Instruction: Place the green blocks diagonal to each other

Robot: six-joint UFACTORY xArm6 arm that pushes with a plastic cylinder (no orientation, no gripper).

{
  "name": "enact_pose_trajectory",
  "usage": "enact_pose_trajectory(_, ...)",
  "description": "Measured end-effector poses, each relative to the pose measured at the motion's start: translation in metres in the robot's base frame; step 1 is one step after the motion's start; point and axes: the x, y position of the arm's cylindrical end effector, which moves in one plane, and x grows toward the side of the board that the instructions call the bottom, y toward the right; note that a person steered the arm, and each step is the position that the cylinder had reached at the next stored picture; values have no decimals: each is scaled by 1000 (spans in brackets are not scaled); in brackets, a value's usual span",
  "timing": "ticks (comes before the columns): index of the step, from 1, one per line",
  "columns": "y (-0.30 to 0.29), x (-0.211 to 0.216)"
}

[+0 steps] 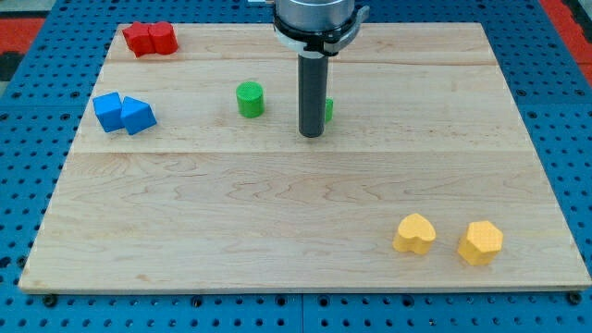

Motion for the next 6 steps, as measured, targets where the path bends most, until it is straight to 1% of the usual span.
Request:
enact_pose_trajectory(2, 1, -7)
enact_pose_trajectory(3, -26, -13)
enact_pose_trajectory(4, -66, -24)
enact_pose_trajectory(5, -89, -48)
enact_pose_trajectory(6, -20, -85)
